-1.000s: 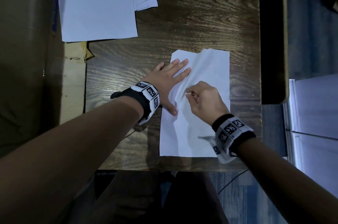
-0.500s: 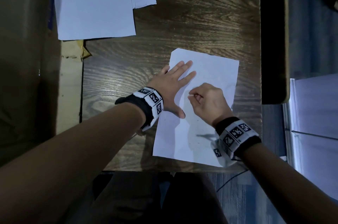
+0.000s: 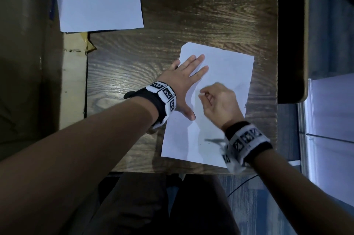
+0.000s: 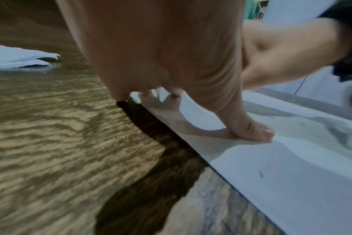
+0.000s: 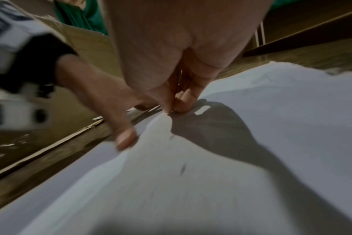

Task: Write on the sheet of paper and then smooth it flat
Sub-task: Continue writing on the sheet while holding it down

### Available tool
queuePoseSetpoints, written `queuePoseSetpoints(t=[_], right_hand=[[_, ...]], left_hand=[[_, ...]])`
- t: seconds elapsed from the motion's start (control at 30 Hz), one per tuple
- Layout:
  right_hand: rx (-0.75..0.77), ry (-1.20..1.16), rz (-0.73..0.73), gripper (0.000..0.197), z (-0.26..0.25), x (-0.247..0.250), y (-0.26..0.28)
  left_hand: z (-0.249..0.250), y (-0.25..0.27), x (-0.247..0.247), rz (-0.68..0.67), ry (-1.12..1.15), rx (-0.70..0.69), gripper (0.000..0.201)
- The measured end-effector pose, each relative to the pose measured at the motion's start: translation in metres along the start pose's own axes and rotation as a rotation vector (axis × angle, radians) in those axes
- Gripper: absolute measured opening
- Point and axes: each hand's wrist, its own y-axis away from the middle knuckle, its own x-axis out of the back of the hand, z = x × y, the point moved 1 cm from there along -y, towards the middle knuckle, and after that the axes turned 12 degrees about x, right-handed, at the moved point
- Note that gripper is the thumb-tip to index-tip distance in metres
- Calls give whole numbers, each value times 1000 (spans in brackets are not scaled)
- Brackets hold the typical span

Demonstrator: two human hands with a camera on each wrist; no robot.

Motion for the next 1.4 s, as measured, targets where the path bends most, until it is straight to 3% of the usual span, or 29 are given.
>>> queuePoseSetpoints(t=[0.13, 0.23, 0.33, 0.43, 0.5, 0.6, 0.67, 0.73, 0.8, 0.97, 1.07, 1.13, 1.27, 1.4], right_hand=[[22, -15, -78, 8, -11, 2, 6], [-12, 40, -28, 10, 0, 4, -33], [-12, 28, 8, 9, -4, -1, -17], [17, -10, -94, 6, -14, 0, 11], [18, 24, -129, 8, -8, 3, -12], [-21, 57, -35, 11, -1, 3, -36], [-38, 27, -7, 9, -11, -3, -15], [0, -24, -93, 6, -25, -3, 9], [23, -37, -157, 5, -18, 3, 2], [-8, 32, 29, 8, -4, 6, -28], [61, -15, -115, 8, -22, 1, 7], [86, -15, -218, 7, -18, 8, 4], [59, 38, -73, 10, 7, 23, -47], [-5, 25, -20, 6, 1, 11, -27]], left_hand=[[0, 0, 2, 2, -14, 8, 155], [0, 0, 5, 1, 12, 8, 155], [1, 1, 4, 18, 0, 10, 157], [2, 2, 2, 31, 0, 18, 156], [1, 2, 4, 32, 15, 17, 156], [0, 1, 4, 31, 44, 14, 156], [2, 2, 3, 27, 24, 14, 156], [2, 2, 3, 30, 2, 19, 154], [1, 1, 4, 34, 4, 17, 154], [-1, 1, 0, 18, 25, 11, 154], [0, 1, 0, 23, 16, 6, 155], [0, 1, 1, 28, 7, 6, 155], [0, -2, 1, 8, -14, 32, 156], [3, -1, 2, 7, -39, 38, 158]])
